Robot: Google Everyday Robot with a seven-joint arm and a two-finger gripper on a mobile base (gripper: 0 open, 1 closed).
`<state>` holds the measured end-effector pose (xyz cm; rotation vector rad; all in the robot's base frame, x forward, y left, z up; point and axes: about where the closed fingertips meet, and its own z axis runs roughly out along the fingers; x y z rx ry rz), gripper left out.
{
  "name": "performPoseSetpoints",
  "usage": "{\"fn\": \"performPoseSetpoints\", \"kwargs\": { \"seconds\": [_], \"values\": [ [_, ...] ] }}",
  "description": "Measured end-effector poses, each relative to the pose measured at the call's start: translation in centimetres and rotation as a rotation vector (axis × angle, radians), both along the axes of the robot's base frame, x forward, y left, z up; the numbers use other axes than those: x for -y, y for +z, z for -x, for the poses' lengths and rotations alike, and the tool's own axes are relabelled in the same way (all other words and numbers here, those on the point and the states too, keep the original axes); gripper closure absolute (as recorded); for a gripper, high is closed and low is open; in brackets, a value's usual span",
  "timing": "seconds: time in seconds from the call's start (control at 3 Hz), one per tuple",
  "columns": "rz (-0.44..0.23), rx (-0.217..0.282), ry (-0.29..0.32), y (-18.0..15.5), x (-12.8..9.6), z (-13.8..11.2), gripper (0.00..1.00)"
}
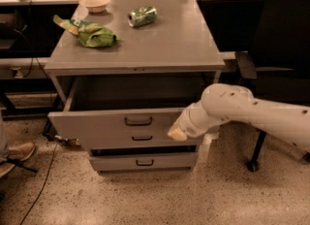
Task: Close top drawer
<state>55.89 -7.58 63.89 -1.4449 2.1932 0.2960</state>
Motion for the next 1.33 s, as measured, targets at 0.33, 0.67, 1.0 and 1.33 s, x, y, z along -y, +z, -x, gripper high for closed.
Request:
{"fn": "performPoseSetpoints", "kwargs": {
  "seconds": [0.33,0.67,1.0,1.33],
  "values": [
    [-0.057,0.087,0.036,0.0,-2.1,-5.9,1.00],
    [-0.092,0.121,0.049,0.2,-2.7,-8.6,1.00],
    [-0.113,0.138,0.053,0.3,-2.8,-9.7,1.00],
    [-0.126,0.150,0.049,0.4,-2.5,-10.1,1.00]
  ]
}}
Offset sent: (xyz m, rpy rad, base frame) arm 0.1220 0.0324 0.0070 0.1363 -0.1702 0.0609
